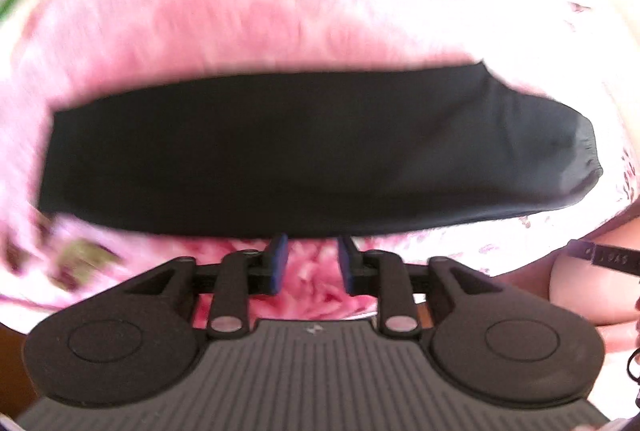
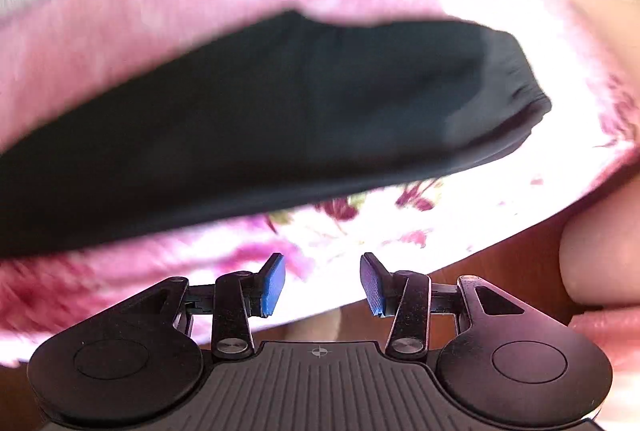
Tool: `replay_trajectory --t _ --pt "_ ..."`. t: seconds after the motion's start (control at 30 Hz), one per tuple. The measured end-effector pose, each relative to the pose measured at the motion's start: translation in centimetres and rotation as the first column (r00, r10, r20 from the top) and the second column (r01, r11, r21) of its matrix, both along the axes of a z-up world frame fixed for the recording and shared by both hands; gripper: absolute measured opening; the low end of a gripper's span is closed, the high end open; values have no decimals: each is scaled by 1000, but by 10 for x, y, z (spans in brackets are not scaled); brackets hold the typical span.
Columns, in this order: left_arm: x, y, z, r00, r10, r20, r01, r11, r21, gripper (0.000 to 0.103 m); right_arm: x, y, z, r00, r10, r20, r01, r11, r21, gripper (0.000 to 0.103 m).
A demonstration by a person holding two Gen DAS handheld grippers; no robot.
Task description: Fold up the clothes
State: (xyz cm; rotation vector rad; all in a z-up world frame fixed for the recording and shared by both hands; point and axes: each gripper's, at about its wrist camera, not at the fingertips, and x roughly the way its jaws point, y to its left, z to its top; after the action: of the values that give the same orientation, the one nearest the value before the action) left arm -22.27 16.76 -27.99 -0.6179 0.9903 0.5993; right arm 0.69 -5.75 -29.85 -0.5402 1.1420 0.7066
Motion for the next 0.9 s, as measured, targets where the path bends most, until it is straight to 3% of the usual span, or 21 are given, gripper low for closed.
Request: replay_trajectory --t 0.13,0.4,0.63,0.9 --pt "-22 7 64 1000 -28 10 27 997 76 35 -21 -2 49 999 -34 0 34 997 70 46" --pt "-50 -27 112 999 -31 -32 34 995 98 43 -62 -7 143 996 -92 -6 91 977 193 49" --pt "-67 -56 138 997 -18 -77 28 992 120 43 -96 -29 167 999 -49 5 47 987 152 50" --pt "-53 -95 159 997 26 -77 -11 982 191 45 -89 -63 184 998 -6 70 -6 986 164 51"
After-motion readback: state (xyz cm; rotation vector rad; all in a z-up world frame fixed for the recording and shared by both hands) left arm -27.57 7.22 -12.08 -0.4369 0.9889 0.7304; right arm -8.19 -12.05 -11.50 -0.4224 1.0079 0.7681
